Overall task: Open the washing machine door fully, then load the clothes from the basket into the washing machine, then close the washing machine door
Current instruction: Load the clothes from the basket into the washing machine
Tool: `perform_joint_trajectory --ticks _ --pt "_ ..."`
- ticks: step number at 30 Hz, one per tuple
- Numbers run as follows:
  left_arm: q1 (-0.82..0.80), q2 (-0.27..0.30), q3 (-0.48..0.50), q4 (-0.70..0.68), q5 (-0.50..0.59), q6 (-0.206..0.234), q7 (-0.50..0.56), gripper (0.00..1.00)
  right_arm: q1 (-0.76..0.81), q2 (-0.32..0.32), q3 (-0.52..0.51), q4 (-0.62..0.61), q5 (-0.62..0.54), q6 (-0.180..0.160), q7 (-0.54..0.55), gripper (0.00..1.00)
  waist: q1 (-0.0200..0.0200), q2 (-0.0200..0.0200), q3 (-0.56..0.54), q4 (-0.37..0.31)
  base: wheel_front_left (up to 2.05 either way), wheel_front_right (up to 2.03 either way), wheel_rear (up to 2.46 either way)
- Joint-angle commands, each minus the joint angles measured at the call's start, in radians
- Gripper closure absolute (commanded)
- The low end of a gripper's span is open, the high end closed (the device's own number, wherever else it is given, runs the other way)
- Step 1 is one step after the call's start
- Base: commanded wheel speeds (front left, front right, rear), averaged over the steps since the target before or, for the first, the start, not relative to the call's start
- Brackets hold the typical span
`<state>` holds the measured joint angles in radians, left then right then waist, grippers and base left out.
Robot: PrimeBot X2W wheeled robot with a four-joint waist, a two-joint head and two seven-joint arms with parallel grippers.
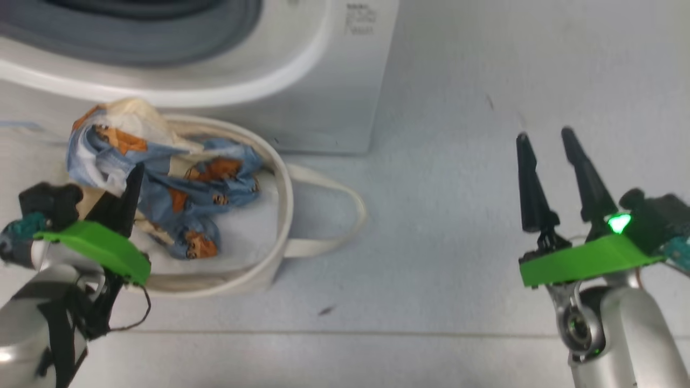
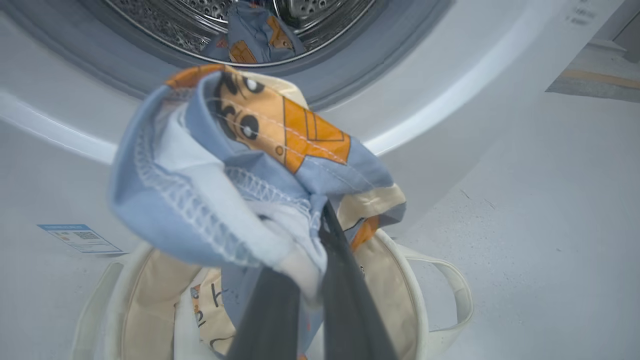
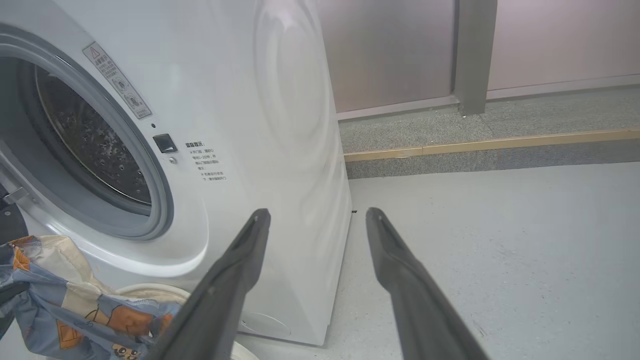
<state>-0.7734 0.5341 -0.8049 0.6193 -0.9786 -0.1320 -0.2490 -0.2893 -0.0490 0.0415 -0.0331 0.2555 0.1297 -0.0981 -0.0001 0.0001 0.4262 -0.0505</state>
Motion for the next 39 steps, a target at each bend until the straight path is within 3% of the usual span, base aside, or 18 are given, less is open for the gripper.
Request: perform_joint_trajectory --ticks 1,7,13,26,39 --pt "0.003 0.047 0.068 -0.030 0.025 0.001 -0.013 1.00 0.018 -0.001 0.022 -0.024 0.008 0.001 0.001 0.00 0.0001 -0.0001 -0.089 0.041 0.00 0.00 0.00" --pt "0.126 0.053 0.225 -0.142 0.147 0.054 -0.013 1.00 0.061 -0.001 0.025 0.009 0.025 0.001 0.002 0.00 0.0001 -0.0001 -0.180 0.067 0.00 0.00 0.00" --pt "0.251 0.042 0.297 -0.231 0.190 0.128 -0.013 1.00 0.093 -0.001 0.031 0.029 0.040 0.001 0.000 0.00 0.0001 -0.0001 -0.257 0.082 0.00 0.00 0.00" --pt "0.457 0.010 0.340 -0.372 0.164 0.234 -0.013 1.00 0.145 -0.001 0.066 0.073 0.078 0.001 0.001 0.00 0.0001 -0.0001 -0.372 0.091 0.00 0.00 0.00" --pt "0.492 0.029 0.316 -0.463 0.189 0.263 0.004 1.00 0.163 -0.001 0.073 0.062 0.080 0.001 0.015 0.00 0.0001 -0.0001 -0.390 0.089 0.00 0.00 0.00"
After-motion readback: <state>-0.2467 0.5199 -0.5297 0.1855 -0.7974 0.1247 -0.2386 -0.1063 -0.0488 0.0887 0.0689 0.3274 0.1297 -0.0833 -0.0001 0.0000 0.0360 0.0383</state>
